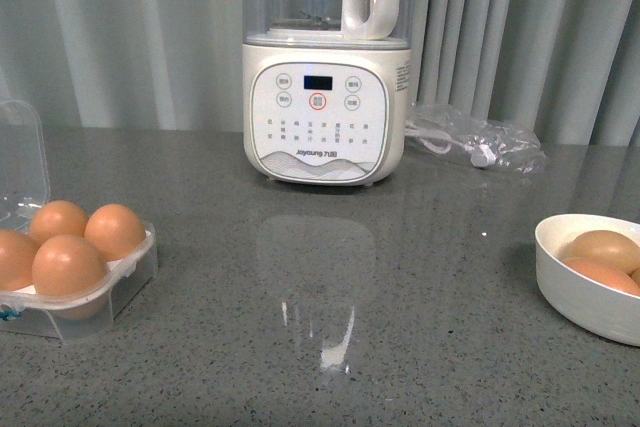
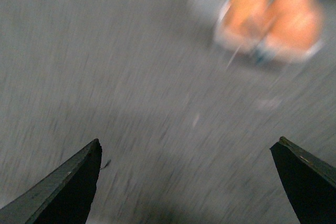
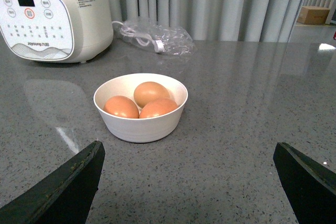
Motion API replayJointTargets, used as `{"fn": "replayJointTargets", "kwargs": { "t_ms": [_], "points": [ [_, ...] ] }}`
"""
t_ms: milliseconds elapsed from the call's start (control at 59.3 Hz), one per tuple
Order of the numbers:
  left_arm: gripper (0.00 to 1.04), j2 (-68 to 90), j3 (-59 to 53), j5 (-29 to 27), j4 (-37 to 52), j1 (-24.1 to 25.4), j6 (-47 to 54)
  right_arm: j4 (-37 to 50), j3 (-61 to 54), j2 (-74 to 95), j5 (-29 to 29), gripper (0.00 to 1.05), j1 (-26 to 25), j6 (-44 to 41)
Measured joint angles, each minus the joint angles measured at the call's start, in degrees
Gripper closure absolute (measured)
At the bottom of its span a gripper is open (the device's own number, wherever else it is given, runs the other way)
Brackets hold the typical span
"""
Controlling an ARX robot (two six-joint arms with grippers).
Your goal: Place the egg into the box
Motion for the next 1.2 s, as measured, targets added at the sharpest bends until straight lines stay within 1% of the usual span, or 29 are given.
{"fn": "replayJointTargets", "kwargs": {
  "t_ms": [17, 51, 84, 135, 186, 287, 354, 422, 438, 455, 540, 557, 590, 658, 725, 826, 894, 1046, 1197],
  "points": [
    [0.07, 3.23, 1.88, -2.97, -4.07, -1.03, -1.81, 0.00, 0.00, 0.00, 0.00, 0.08, 0.00, 0.00],
    [0.07, 7.06, 4.20, -6.36, -9.16, -2.25, -3.41, 0.00, 0.00, -0.02, 0.00, 0.07, 0.00, 0.02],
    [0.07, 9.86, 5.84, -8.11, -13.38, -3.28, -4.70, 0.00, 0.00, -0.02, -0.13, 0.07, 0.00, 0.02],
    [0.07, 10.29, 7.72, -8.85, -13.88, -4.74, -5.70, -0.02, 0.00, 0.00, -0.11, 0.07, 0.00, 0.00],
    [0.07, 10.27, 9.55, -8.15, -12.72, -5.22, -5.95, -0.04, 0.00, 0.00, 0.02, 0.07, 0.00, 0.00],
    [0.07, 11.54, 12.50, -5.57, -8.50, -4.50, -5.01, -0.04, 0.00, -0.02, -0.04, 0.07, 0.00, 0.00],
    [0.07, 13.81, 13.64, -2.58, -4.81, -2.23, -3.32, -0.04, 0.00, -0.02, -0.02, 0.07, 0.00, 0.00],
    [0.07, 17.25, 14.82, 2.38, -0.76, 1.86, -1.11, -0.04, 0.00, -0.02, -0.02, 0.07, 0.00, 0.02],
    [0.07, 17.92, 15.08, 2.89, -0.04, 2.69, -0.96, -0.04, 0.00, -0.02, -0.02, 0.07, 0.00, 0.02],
    [0.07, 19.30, 15.72, 5.33, 1.36, 4.44, -0.15, -0.04, 0.00, -0.02, -0.02, 0.07, 0.00, 0.00],
    [0.07, 24.70, 18.40, 12.09, 6.03, 10.99, 1.97, -0.04, 0.00, -0.02, 0.00, 0.07, 0.00, 0.02],
    [0.07, 27.08, 19.71, 14.62, 7.78, 13.73, 2.89, -0.04, 0.00, -0.02, -0.02, 0.07, 0.00, 0.00],
    [0.07, 29.55, 21.05, 17.11, 9.35, 16.28, 3.58, -0.04, 0.00, -0.02, -0.02, 0.07, 0.00, 0.00],
    [0.07, 34.27, 23.47, 20.92, 12.07, 20.61, 5.03, -0.04, 0.00, -0.02, -0.02, 0.07, 0.00, 0.02],
    [0.07, 38.51, 25.42, 22.18, 14.43, 23.45, 6.91, -0.04, 0.00, -0.02, -0.02, 0.07, 0.00, 0.00],
    [0.07, 43.87, 27.71, 23.63, 17.40, 25.73, 9.68, -0.04, 0.00, -0.02, -0.02, 0.07, 0.00, 0.00],
    [0.07, 47.52, 29.59, 26.12, 18.23, 26.67, 10.29, -0.04, 0.00, -0.02, -0.02, 0.07, 0.00, 0.00],
    [0.07, 53.09, 31.80, 28.85, 19.93, 26.25, 10.69, -0.04, 0.00, -0.02, -0.02, 0.07, 0.00, 0.00],
    [0.07, 57.13, 33.55, 29.51, 21.90, 25.11, 10.03, -0.04, 0.00, -0.02, -0.02, 0.07, 0.00, 0.02]
  ]
}}
